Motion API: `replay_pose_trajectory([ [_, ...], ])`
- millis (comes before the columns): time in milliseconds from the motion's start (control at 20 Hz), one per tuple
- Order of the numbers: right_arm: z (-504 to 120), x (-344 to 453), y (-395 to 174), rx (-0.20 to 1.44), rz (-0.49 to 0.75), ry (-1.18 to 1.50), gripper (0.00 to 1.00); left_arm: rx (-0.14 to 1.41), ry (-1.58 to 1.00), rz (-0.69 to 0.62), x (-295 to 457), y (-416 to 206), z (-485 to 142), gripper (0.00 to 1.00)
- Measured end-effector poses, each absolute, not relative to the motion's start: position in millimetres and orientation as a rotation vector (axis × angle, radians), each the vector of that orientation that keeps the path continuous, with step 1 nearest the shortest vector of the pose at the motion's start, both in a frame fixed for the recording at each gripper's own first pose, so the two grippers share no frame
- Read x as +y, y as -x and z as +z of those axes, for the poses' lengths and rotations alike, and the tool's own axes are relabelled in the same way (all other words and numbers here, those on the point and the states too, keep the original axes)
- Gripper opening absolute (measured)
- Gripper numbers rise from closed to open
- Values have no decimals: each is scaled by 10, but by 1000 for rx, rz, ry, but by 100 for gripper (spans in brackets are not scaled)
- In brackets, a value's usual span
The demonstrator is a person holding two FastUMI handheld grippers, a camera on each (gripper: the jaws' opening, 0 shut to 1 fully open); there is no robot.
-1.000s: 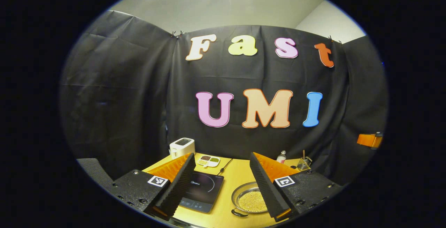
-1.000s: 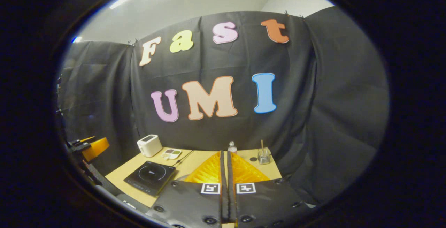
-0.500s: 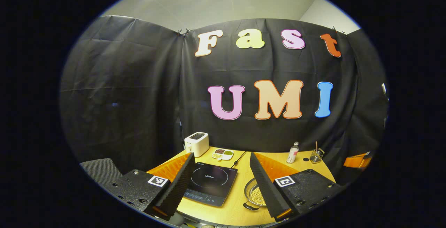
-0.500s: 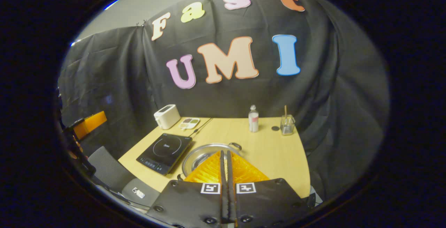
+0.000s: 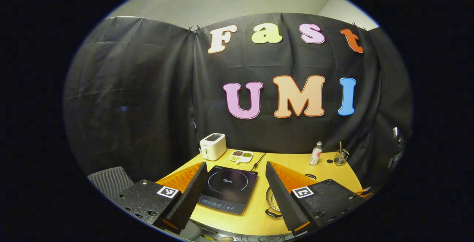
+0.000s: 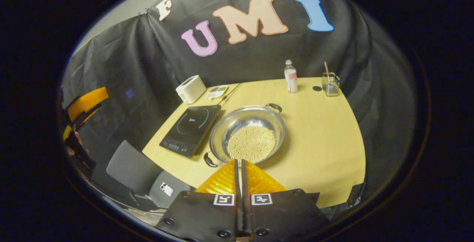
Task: First push the handle of the pot to place it horizontally, then grasp the pot with both hands and set it on the induction cooktop.
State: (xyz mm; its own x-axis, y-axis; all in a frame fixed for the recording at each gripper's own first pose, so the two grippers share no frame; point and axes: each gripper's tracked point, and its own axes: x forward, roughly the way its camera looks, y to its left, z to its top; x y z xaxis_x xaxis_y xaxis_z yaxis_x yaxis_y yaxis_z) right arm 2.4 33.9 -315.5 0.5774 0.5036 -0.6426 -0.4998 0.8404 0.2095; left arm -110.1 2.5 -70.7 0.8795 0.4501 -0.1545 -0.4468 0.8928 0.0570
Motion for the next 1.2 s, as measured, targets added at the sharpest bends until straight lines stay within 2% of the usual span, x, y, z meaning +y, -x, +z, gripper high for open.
replay_pose_trajectory([
  [50, -3251, 384, 6, 778, 591, 5, 2, 171, -16, 466, 51, 1097, -741, 96],
  [100, -3343, 438, 36, 806, 593, 8, 0, 175, -12, 461, 83, 1090, -766, 92],
  [200, -3499, 581, 89, 853, 602, 5, 3, 180, -7, 458, 184, 1082, -815, 92],
  [250, -3573, 639, 98, 870, 605, 6, 0, 182, -5, 459, 237, 1072, -833, 96],
  [300, -3657, 699, 122, 889, 599, 12, 3, 184, -2, 458, 302, 1066, -845, 96],
  [450, -3827, 930, 143, 949, 586, -33, 0, 194, 10, 449, 520, 1009, -920, 92],
  [500, -3897, 984, 160, 968, 573, -40, 0, 195, 12, 447, 610, 975, -933, 96],
  [650, -4146, 1105, 110, 1012, 510, 5, 3, 210, 28, 418, 833, 836, -999, 92],
  [750, -4258, 1142, 104, 1041, 468, 34, 2, 226, 39, 382, 947, 725, -1074, 99],
  [800, -4318, 1164, 111, 1060, 448, 44, 3, 232, 40, 368, 995, 671, -1101, 96],
  [1050, -4648, 1268, 54, 1143, 326, 48, 0, 244, 22, 285, 1257, 381, -1225, 96],
  [1100, -4700, 1283, 37, 1154, 302, 49, 3, 243, 16, 271, 1305, 335, -1233, 96],
  [1200, -4773, 1309, -12, 1166, 253, 58, 0, 253, 15, 229, 1345, 235, -1292, 93],
])
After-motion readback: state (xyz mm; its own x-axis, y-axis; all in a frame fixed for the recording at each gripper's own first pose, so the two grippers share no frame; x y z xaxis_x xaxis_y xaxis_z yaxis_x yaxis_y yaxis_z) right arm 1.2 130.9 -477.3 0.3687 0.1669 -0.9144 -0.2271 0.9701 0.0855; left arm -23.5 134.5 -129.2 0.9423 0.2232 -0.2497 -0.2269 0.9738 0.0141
